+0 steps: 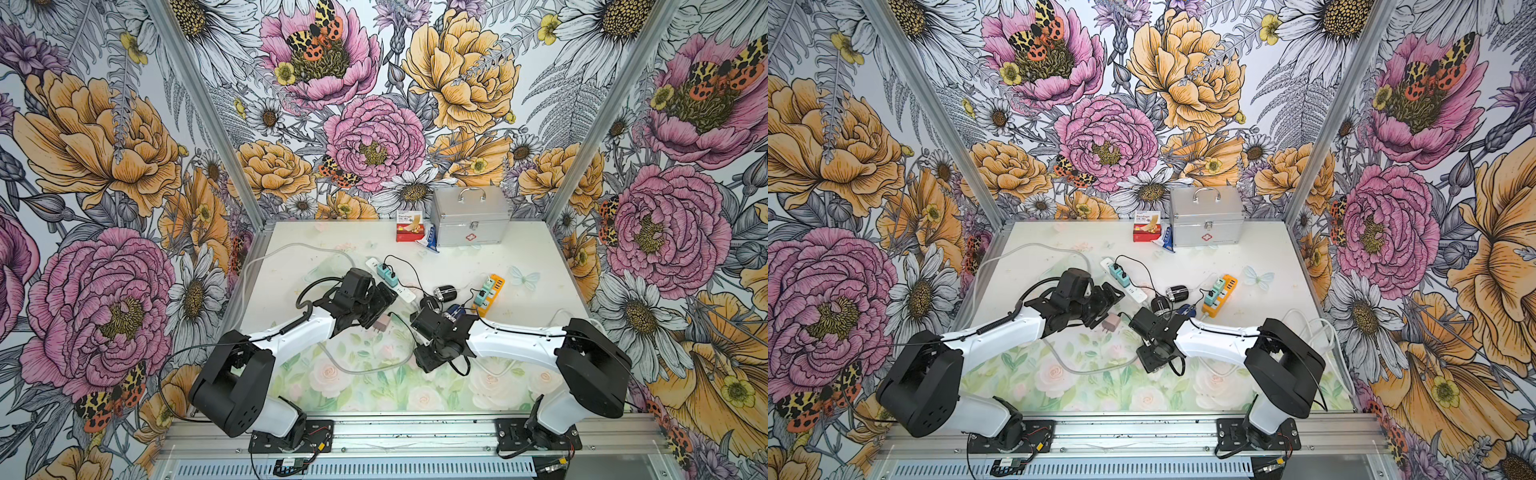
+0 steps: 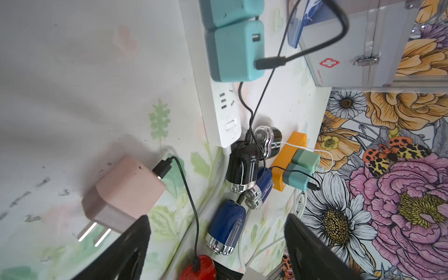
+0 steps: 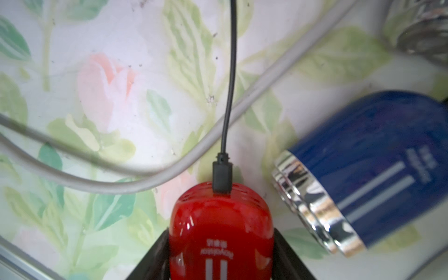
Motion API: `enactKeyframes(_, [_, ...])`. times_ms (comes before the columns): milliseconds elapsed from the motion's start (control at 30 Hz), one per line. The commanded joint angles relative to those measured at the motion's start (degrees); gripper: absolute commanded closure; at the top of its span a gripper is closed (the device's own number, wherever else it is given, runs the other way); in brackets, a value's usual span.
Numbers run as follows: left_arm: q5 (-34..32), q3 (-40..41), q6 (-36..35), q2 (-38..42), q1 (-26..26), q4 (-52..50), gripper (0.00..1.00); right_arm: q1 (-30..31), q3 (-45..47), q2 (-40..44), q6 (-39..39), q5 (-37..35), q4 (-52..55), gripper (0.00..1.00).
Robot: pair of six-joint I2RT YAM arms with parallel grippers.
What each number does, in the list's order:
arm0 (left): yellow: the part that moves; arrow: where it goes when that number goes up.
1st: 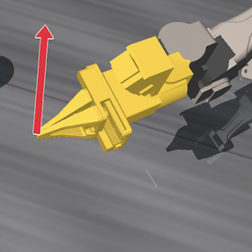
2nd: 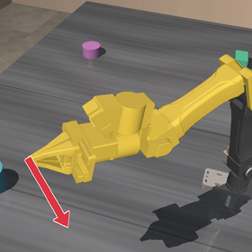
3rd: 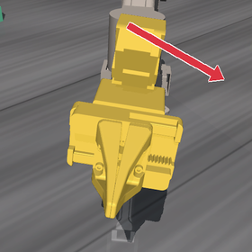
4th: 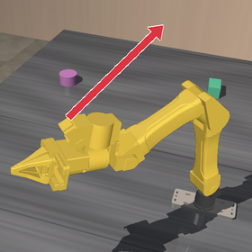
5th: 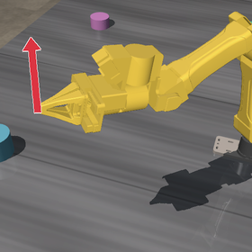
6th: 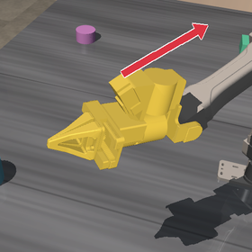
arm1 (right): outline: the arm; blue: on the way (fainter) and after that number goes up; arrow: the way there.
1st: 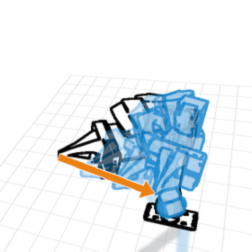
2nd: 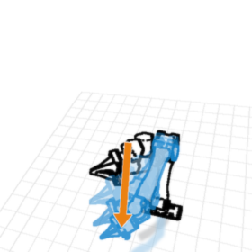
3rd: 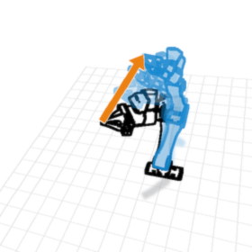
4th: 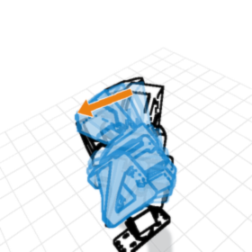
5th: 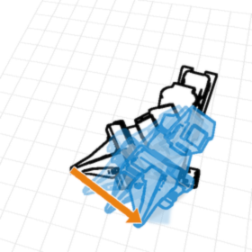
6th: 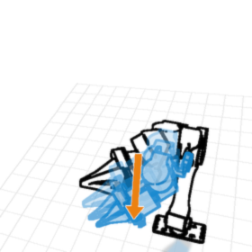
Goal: Unplug the electric shaver
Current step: Pick up the electric shaver from the center of the board, then remove the charging cable from the electric shaver.
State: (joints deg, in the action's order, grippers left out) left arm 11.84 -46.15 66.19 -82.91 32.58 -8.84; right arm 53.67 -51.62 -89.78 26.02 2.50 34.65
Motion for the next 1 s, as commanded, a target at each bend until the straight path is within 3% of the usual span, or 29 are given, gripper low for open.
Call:
enactKeyframes(0, [2.43, 2.13, 2.27, 1.94, 0.79, 3.93, 0.16, 0.38, 0.19, 4.74, -3.75, 2.31, -2.06, 0.60])
enactKeyframes(433, [5.10, 10.38, 6.15, 7.24, 2.28, 8.18, 0.23, -0.14, -1.79, 4.22, -8.62, 9.80, -5.64, 0.60])
enactKeyframes(967, [12.44, 10.12, 6.22, 0.17, 3.18, 15.08, 0.33, -1.77, -2.69, 6.21, -8.10, 10.83, -6.18, 0.62])
